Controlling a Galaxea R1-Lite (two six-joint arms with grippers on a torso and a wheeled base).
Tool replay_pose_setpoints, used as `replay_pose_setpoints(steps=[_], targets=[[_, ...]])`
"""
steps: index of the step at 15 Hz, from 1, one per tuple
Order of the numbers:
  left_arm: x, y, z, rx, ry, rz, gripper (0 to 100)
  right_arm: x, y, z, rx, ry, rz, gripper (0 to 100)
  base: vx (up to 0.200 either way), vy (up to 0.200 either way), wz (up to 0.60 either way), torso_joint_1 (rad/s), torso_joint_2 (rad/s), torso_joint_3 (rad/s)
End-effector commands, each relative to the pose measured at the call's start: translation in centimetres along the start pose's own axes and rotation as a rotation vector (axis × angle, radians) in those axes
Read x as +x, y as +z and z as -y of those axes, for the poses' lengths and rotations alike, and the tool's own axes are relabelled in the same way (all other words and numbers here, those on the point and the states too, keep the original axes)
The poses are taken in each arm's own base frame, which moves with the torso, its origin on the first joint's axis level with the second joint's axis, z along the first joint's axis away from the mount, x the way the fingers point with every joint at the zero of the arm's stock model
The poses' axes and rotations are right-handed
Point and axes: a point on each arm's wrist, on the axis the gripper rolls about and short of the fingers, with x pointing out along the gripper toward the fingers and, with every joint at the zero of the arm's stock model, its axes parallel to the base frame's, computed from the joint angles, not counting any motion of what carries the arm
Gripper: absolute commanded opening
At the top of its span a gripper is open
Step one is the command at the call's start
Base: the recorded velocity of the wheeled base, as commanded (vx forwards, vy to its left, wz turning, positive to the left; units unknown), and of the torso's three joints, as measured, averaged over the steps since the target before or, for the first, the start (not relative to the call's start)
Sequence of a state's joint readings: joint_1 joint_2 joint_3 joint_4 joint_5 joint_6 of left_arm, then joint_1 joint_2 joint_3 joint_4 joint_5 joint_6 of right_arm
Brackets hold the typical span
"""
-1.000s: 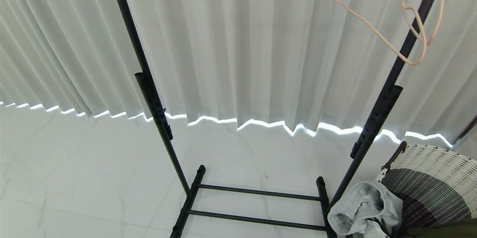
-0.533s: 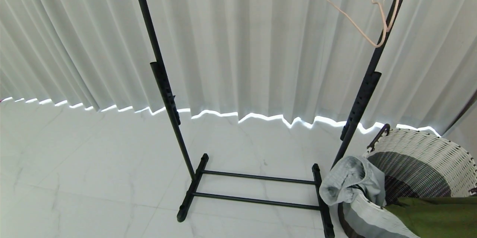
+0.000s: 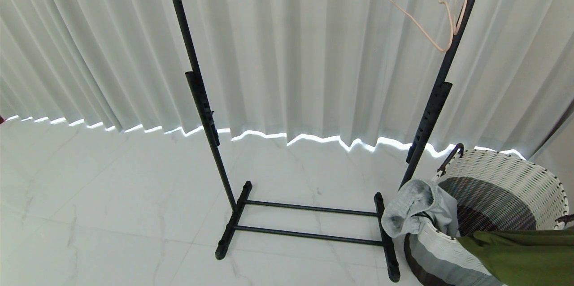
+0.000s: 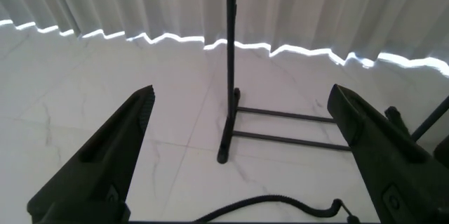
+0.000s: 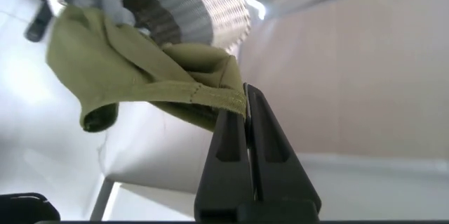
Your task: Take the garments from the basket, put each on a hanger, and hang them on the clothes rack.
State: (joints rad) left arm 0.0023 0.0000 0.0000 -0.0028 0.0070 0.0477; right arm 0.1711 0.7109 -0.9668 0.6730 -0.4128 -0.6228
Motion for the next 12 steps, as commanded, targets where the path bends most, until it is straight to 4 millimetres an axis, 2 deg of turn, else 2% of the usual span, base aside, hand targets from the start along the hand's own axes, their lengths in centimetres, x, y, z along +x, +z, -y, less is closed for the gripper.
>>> replay_pose_setpoints(steps=[1, 3, 4, 6, 9, 12], targets=[[0.0, 0.0, 0.0, 0.008, 0.0, 0.0, 100, 0.4, 0.8, 0.0, -0.037, 0.075, 0.061, 0, 0.0, 0.0, 0.0, 0.0, 0.0, 0.0], [-0.1, 0.6, 0.0, 0.004, -0.017, 0.035, 100, 0.3, 2.4, 0.5, -0.074, 0.184, 0.188, 0, 0.0, 0.0, 0.0, 0.0, 0.0, 0.0], [-0.4, 2.3, 0.0, -0.002, -0.059, 0.094, 100, 0.4, 3.2, 0.6, -0.074, 0.224, 0.225, 0, 0.0, 0.0, 0.0, 0.0, 0.0, 0.0], [-0.4, 8.4, -0.2, -0.029, -0.154, 0.143, 100, 1.0, 6.5, -0.1, -0.05, 0.381, 0.305, 0, 0.0, 0.0, 0.0, 0.0, 0.0, 0.0], [2.9, 15.1, -0.3, -0.029, -0.248, 0.112, 100, 1.3, 12.0, -3.6, 0.04, 0.606, 0.369, 0, 0.0, 0.0, 0.0, 0.0, 0.0, 0.0], [7.5, 18.8, 0.9, -0.047, -0.408, 0.082, 100, 1.2, 16.8, -7.3, 0.164, 0.724, 0.409, 0, 0.0, 0.0, 0.0, 0.0, 0.0, 0.0]])
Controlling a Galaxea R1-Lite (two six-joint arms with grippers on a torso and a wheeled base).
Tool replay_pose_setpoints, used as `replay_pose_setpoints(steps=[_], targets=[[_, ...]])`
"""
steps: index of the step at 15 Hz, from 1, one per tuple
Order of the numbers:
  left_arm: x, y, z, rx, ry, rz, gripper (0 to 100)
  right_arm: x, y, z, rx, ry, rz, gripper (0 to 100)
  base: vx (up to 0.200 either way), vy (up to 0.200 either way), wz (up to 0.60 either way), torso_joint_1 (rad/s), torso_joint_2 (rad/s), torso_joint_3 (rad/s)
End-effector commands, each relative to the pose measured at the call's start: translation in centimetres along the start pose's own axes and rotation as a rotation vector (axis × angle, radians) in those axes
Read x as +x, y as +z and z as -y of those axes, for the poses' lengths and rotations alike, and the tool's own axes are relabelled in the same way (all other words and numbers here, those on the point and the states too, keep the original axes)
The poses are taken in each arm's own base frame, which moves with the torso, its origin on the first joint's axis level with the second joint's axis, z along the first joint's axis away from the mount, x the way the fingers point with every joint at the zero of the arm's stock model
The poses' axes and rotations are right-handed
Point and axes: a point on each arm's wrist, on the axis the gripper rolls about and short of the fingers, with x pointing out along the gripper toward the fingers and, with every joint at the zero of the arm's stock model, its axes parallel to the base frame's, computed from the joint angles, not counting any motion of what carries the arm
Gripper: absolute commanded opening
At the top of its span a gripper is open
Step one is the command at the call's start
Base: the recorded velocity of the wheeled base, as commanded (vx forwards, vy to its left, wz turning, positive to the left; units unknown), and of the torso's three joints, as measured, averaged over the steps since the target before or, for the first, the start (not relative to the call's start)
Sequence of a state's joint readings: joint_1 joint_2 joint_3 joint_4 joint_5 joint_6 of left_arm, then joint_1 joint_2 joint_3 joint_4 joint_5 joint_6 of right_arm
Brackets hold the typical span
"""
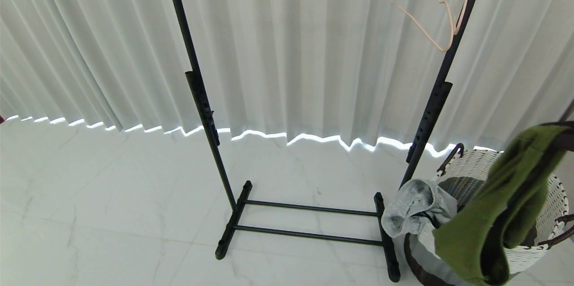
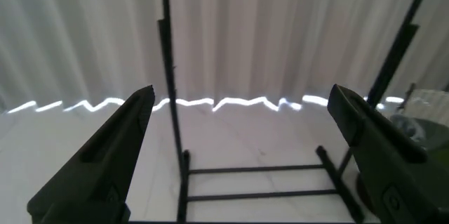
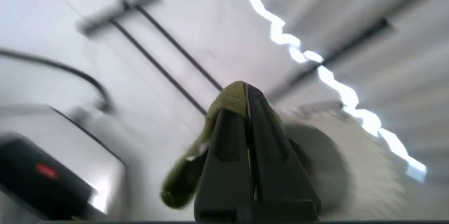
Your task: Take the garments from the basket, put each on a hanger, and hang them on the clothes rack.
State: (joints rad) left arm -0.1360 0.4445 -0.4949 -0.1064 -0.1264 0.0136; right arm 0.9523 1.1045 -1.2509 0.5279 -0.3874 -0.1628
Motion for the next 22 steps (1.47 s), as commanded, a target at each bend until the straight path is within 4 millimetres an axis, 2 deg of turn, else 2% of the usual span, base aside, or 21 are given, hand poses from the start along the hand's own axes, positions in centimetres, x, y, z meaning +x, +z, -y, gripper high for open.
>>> replay_pose_setpoints(steps=[1, 4, 6, 7, 8, 10, 12, 14, 16, 19, 21, 22], targets=[[7.5, 2.8, 0.4, -0.041, -0.2, -0.105, 100, 5.4, 3.0, -3.8, 0.042, 0.098, -0.013, 0, 0.0, 0.0, 0.0, 0.0, 0.0, 0.0], [12.0, 2.1, 3.3, -0.092, -0.411, -0.237, 100, 7.4, 3.6, -4.8, 0.075, 0.102, -0.006, 0, 0.0, 0.0, 0.0, 0.0, 0.0, 0.0], [14.2, 1.5, 6.1, -0.182, -0.526, -0.297, 100, 7.8, 3.5, -5.0, 0.093, 0.102, -0.016, 0, 0.0, 0.0, 0.0, 0.0, 0.0, 0.0], [15.8, 0.8, 8.2, -0.252, -0.561, -0.338, 100, 7.9, 3.6, -5.1, 0.108, 0.11, -0.015, 0, 0.0, 0.0, 0.0, 0.0, 0.0, 0.0], [17.2, -0.8, 10.7, -0.286, -0.579, -0.412, 100, 7.9, 3.6, -5.1, 0.114, 0.131, -0.015, 0, 0.0, 0.0, 0.0, 0.0, 0.0, 0.0], [18.2, -4.2, 14.5, -0.278, -0.616, -0.572, 100, 7.8, 3.6, -5.2, 0.124, 0.146, -0.014, 0, 0.0, 0.0, 0.0, 0.0, 0.0, 0.0], [18.5, -7.1, 17.8, -0.289, -0.658, -0.692, 100, 8.1, 3.7, -5.4, 0.151, 0.152, -0.011, 0, 0.0, 0.0, 0.0, 0.0, 0.0, 0.0], [19.5, -10.1, 20.5, -0.299, -0.668, -0.732, 100, 8.0, 4.1, -5.6, 0.168, 0.169, 0.017, 0, 0.0, 0.0, 0.0, 0.0, 0.0, 0.0], [20.8, -12.9, 22.3, -0.291, -0.651, -0.752, 100, 7.6, 4.4, -5.7, 0.17, 0.181, 0.034, 0, 0.0, 0.0, 0.0, 0.0, 0.0, 0.0], [23.2, -15.6, 24.5, -0.277, -0.579, -0.734, 100, 7.2, 5.0, -5.7, 0.173, 0.19, 0.057, 0, 0.0, 0.0, 0.0, 0.0, 0.0, 0.0], [24.2, -17.4, 24.6, -0.26, -0.52, -0.753, 100, 7.0, 5.0, -5.6, 0.175, 0.19, 0.061, 0, 0.0, 0.0, 0.0, 0.0, 0.0, 0.0], [24.5, -17.6, 24.4, -0.267, -0.504, -0.747, 100, 6.9, 5.0, -5.5, 0.176, 0.191, 0.064, 0, 0.0, 0.0, 0.0, 0.0, 0.0, 0.0]])
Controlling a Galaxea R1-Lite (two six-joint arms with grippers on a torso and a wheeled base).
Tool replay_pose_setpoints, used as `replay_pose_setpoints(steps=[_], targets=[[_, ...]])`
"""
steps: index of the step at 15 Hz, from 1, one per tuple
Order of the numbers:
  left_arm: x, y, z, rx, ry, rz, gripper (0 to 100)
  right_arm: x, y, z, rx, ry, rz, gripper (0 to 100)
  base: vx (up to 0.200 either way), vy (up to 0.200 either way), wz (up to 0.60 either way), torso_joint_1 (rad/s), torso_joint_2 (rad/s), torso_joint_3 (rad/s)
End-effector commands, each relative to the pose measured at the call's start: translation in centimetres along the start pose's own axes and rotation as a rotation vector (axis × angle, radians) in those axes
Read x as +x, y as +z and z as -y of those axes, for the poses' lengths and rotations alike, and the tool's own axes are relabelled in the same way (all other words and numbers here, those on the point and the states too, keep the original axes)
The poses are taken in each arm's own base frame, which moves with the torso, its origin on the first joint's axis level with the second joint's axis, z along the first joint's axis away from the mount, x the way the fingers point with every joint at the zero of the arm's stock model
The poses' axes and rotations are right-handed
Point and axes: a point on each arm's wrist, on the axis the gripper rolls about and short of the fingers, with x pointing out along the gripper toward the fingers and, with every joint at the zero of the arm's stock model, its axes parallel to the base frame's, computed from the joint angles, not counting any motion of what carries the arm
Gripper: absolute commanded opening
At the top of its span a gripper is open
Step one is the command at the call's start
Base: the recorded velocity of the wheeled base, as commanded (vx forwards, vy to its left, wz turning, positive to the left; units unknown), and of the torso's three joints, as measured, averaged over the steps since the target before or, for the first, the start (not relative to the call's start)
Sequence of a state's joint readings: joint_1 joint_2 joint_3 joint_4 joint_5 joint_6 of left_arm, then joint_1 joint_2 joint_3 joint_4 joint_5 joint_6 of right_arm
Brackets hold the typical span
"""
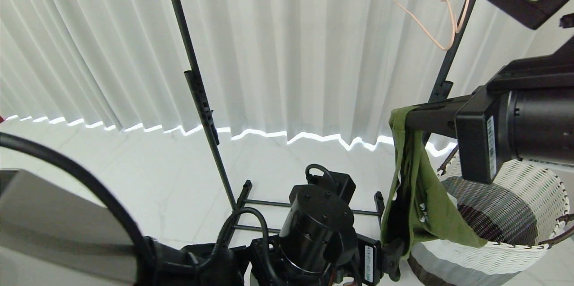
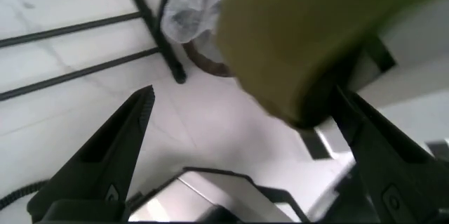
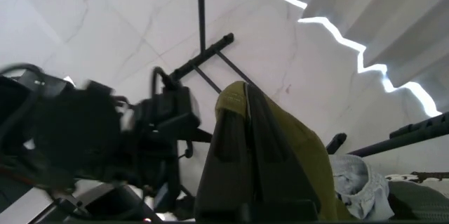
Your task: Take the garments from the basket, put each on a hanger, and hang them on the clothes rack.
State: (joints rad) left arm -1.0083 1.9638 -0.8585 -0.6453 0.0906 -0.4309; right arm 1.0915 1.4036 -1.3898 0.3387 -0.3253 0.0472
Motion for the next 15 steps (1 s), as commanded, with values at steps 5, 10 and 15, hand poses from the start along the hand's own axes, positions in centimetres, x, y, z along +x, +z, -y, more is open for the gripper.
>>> replay_pose_setpoints(steps=[5, 10, 15], targets=[[2.6, -1.1, -1.6, -0.082, 0.07, -0.011, 100, -0.4, 0.0, 0.1, 0.001, 0.004, 0.006, 0, 0.0, 0.0, 0.0, 0.0, 0.0, 0.0], [1.8, -2.6, -1.0, -0.041, 0.131, -0.02, 0, -0.5, -0.1, 0.4, 0.004, -0.008, 0.004, 0, 0.0, 0.0, 0.0, 0.0, 0.0, 0.0], [-7.9, 0.1, 2.8, 0.108, 0.045, 0.128, 0, 0.3, -1.1, 2.1, 0.021, -0.094, -0.037, 0, 0.0, 0.0, 0.0, 0.0, 0.0, 0.0]])
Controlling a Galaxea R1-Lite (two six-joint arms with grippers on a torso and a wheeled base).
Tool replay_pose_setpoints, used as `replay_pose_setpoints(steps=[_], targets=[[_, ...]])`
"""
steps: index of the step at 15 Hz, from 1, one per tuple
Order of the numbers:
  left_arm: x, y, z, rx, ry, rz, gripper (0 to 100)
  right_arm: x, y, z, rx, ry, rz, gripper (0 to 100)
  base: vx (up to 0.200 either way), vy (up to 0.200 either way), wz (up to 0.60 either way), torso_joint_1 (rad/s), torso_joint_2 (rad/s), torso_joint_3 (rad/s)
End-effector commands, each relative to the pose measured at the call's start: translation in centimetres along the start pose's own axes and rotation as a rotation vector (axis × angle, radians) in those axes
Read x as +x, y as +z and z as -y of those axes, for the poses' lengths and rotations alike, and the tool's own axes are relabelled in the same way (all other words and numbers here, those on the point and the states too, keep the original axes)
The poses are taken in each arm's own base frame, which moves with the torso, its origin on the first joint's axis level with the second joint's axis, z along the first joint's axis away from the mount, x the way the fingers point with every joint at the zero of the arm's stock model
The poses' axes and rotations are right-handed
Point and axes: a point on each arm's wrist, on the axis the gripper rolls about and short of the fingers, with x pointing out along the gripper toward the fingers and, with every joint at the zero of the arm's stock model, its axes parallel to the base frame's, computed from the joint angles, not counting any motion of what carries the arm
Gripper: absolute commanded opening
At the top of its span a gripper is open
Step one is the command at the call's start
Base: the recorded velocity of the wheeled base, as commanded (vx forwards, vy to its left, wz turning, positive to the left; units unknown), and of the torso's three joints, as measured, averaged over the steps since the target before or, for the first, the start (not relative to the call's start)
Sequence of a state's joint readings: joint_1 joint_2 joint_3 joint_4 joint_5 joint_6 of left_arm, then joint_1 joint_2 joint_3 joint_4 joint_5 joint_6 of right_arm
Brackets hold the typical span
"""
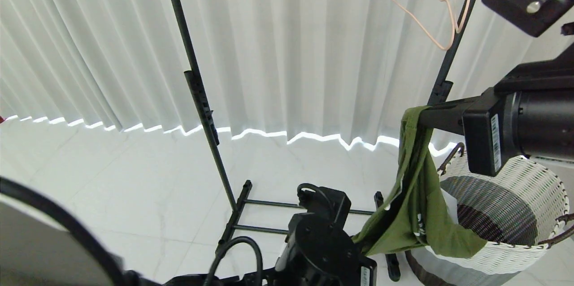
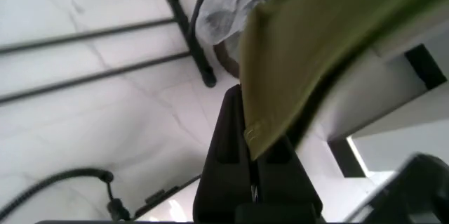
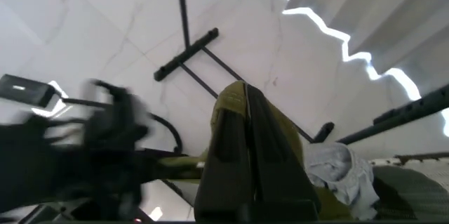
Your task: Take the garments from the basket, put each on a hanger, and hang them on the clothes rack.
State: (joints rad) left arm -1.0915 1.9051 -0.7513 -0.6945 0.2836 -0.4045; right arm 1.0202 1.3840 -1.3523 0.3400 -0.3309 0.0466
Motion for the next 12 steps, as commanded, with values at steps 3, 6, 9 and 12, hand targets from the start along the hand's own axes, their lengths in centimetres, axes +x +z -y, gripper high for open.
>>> replay_pose_setpoints(steps=[3, 6, 9, 12], targets=[[-11.9, 6.8, 0.4, 0.103, -0.093, 0.138, 0, 0.7, -0.9, 1.1, 0.004, -0.053, -0.036, 0, 0.0, 0.0, 0.0, 0.0, 0.0, 0.0], [-17.1, 10.1, -0.1, 0.1, -0.092, 0.14, 0, 1.1, -1.6, 1.7, 0.008, -0.086, -0.064, 0, 0.0, 0.0, 0.0, 0.0, 0.0, 0.0], [-20.9, 13.4, -0.3, 0.086, -0.07, 0.166, 0, 1.0, -1.9, 2.6, 0.023, -0.129, -0.07, 0, 0.0, 0.0, 0.0, 0.0, 0.0, 0.0], [-22.0, 16.3, -0.3, 0.089, 0.109, 0.21, 0, -0.7, -2.1, 3.1, 0.035, -0.165, -0.039, 0, 0.0, 0.0, 0.0, 0.0, 0.0, 0.0]])
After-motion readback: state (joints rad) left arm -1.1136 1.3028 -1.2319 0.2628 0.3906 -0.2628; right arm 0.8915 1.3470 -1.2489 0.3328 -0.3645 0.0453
